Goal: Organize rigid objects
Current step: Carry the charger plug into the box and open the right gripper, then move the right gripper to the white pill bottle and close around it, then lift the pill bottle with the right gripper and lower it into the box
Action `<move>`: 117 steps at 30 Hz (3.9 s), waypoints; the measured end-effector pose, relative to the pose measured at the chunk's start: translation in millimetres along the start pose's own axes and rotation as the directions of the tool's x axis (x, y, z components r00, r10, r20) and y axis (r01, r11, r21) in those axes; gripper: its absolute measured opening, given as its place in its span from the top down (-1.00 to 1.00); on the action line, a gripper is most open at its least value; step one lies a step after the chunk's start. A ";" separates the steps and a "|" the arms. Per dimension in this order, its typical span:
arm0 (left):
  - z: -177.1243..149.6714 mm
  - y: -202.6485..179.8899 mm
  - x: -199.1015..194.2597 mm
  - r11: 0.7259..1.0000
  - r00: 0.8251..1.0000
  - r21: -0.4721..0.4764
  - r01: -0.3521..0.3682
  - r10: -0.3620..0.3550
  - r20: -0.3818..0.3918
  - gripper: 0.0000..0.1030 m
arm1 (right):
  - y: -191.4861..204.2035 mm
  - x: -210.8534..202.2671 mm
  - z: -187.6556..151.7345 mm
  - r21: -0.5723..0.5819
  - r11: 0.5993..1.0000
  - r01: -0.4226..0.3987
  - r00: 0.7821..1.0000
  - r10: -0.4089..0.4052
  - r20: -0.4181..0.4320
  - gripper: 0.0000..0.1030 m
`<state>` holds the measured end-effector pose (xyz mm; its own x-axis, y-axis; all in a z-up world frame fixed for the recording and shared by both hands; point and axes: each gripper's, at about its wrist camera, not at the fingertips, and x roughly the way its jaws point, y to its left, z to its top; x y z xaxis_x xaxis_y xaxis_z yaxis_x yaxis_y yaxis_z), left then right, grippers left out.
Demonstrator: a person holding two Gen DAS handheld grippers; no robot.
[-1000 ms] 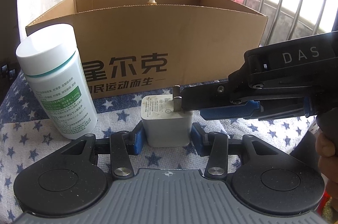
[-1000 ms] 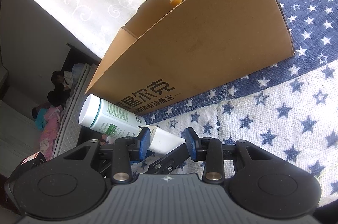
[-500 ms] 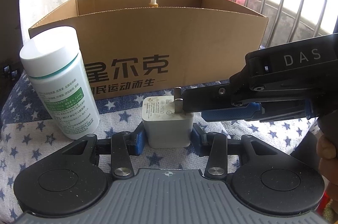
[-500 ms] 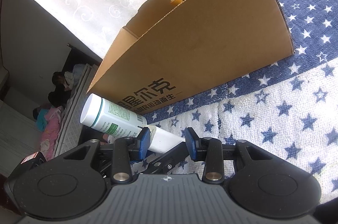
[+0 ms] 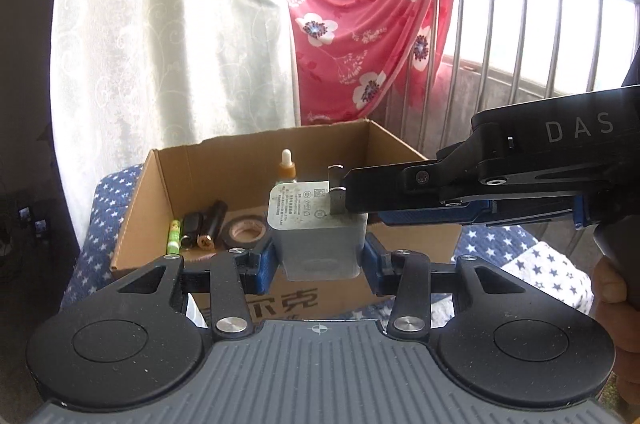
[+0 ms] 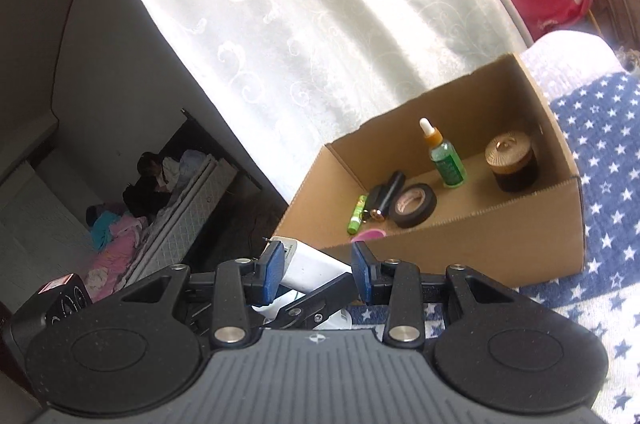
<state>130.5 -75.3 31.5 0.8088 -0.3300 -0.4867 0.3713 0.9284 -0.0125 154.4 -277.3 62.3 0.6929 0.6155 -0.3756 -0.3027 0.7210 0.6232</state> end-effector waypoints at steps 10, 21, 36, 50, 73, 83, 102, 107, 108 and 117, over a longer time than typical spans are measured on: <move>42.3 29.8 91.5 0.985 0.982 -0.170 -0.027 -0.006 -0.191 0.18 | -45.1 75.9 74.8 0.025 0.999 0.045 0.982 -0.039 -0.183 0.22; 25.4 36.4 152.2 0.968 0.927 -0.242 -0.068 -0.028 -0.374 0.18 | -94.8 124.1 75.4 0.046 0.991 0.127 0.931 -0.103 -0.350 0.22; 23.1 29.8 149.5 0.966 0.930 -0.256 -0.044 -0.055 -0.365 0.11 | -93.3 125.8 70.5 -0.006 0.989 0.150 0.913 -0.141 -0.382 0.22; 27.8 21.4 15.0 0.985 0.992 -0.161 0.066 -0.083 -0.100 -0.30 | -32.9 18.8 70.6 -0.007 1.000 -0.028 0.991 0.027 -0.129 0.17; -69.2 73.7 -12.6 0.988 0.992 -0.124 -0.091 0.080 -0.093 -0.57 | 43.0 75.3 -36.8 -0.148 0.988 -0.037 0.955 -0.009 -0.297 -0.53; -79.6 77.1 -2.6 0.983 0.995 -0.160 -0.088 0.080 -0.052 -0.50 | 64.1 101.8 -41.5 -0.252 0.968 0.010 0.954 -0.085 -0.287 -0.62; -87.1 75.4 6.2 0.975 0.995 -0.204 -0.089 0.077 -0.066 -0.10 | 73.3 129.5 -50.3 -0.321 0.945 0.067 0.942 -0.166 -0.292 -0.21; -85.7 72.2 3.2 0.976 0.994 -0.197 -0.093 0.081 -0.067 -0.09 | 73.7 126.6 -51.5 -0.326 0.943 0.066 0.943 -0.165 -0.288 -0.22; -85.4 71.1 2.4 0.976 0.994 -0.195 -0.093 0.081 -0.067 -0.09 | 73.8 126.5 -51.5 -0.325 0.944 0.066 0.943 -0.165 -0.288 -0.22; -82.3 62.8 -5.7 0.980 0.994 -0.174 -0.098 0.089 -0.055 -0.07 | 72.8 113.5 -50.2 -0.308 0.950 0.053 0.950 -0.143 -0.277 -0.22</move>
<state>111.7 -1.0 -38.5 0.8122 -0.2358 -0.5336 0.2055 0.9717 -0.1166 178.2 -138.9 30.6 0.5205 0.5699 -0.6358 -0.4524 0.8156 0.3608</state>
